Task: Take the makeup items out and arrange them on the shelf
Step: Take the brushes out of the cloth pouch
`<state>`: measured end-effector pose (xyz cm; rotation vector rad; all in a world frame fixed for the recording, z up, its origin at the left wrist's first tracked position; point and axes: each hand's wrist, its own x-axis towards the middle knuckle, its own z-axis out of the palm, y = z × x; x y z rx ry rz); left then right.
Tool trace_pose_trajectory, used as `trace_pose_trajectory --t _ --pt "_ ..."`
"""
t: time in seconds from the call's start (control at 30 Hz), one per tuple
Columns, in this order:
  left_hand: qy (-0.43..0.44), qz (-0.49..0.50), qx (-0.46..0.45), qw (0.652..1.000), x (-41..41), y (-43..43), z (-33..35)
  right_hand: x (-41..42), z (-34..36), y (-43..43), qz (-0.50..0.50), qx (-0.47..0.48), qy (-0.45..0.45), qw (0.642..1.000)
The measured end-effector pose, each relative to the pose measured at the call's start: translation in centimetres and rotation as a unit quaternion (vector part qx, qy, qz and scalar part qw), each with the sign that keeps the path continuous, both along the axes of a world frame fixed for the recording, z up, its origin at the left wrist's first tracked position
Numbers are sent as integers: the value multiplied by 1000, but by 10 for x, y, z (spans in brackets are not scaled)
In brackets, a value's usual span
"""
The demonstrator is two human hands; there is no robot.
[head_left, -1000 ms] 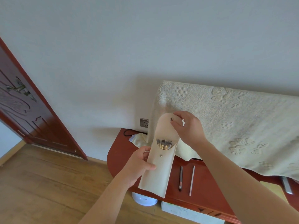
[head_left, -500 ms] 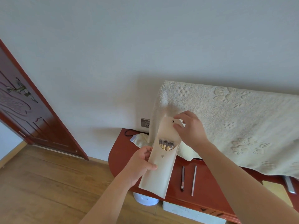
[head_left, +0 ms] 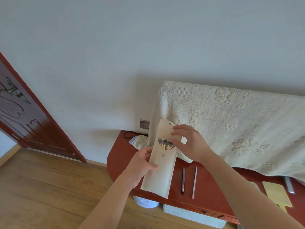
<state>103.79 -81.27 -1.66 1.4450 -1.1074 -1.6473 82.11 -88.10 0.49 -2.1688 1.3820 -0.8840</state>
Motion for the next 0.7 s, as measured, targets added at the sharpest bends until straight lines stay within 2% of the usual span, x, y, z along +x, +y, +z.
trace_pose_trajectory --t 0.47,0.7 --pt "17 3 8 1000 -7 -9 -2 4 4 3 -35 59 -15 998" --pt "5 -16 5 1000 -7 -4 -3 1 6 -4 -61 20 -40 997"
